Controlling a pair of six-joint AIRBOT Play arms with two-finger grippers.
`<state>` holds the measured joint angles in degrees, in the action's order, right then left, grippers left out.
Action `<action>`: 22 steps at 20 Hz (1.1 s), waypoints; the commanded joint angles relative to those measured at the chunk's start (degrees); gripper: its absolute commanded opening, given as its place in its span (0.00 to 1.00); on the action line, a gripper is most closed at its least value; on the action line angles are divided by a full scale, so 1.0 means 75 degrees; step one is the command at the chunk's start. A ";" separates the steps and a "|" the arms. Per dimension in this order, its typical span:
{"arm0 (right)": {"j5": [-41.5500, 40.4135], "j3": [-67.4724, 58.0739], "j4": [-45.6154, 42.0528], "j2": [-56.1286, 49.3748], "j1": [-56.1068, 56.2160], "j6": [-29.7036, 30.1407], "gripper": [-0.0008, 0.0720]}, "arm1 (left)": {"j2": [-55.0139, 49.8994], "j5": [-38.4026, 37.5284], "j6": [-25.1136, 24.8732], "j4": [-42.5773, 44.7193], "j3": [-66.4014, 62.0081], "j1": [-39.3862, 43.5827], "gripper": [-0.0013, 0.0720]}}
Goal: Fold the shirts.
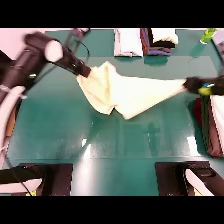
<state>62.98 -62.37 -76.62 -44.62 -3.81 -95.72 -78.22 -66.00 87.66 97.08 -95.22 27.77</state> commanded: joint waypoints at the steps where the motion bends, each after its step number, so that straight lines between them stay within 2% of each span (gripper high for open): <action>1: 0.0469 -0.1553 -0.0195 0.0828 -0.0662 0.0239 0.05 | 0.1524 0.0938 0.0055 0.0207 -0.0015 -0.0003 0.05; 5: 0.0475 -0.2903 -0.0201 0.1367 -0.1096 0.0382 0.05 | 0.3378 0.1757 0.0038 0.0251 -0.0015 -0.0003 0.05; 9: 0.0507 -0.4185 -0.0198 0.1451 -0.1792 0.0466 0.05 | 0.5138 0.3098 -0.0093 0.0262 -0.0015 -0.0003 0.05; 13: 0.1670 -0.5936 -0.0192 0.0647 -0.2500 0.0816 0.05 | 0.5925 0.3518 -0.0090 0.0274 -0.0047 -0.0003 0.05; 16: 0.2801 -0.7303 -0.0119 -0.0321 -0.2707 0.0921 0.05 | 0.5677 0.2798 -0.0085 0.0673 -0.0157 -0.0003 0.05; 19: 0.3127 -0.7769 -0.0128 -0.1151 -0.2206 0.0918 0.05 | 0.4756 0.0959 0.0140 0.1480 -0.0157 -0.0003 0.05; 22: 0.3077 -0.6712 -0.0201 -0.1836 -0.1113 0.0889 0.05 | 0.3092 -0.1233 0.0134 0.1568 -0.0154 -0.0003 0.05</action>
<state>84.03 -115.70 -77.97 -53.39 -17.67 -89.12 -46.41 -59.86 88.07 106.39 -96.31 27.77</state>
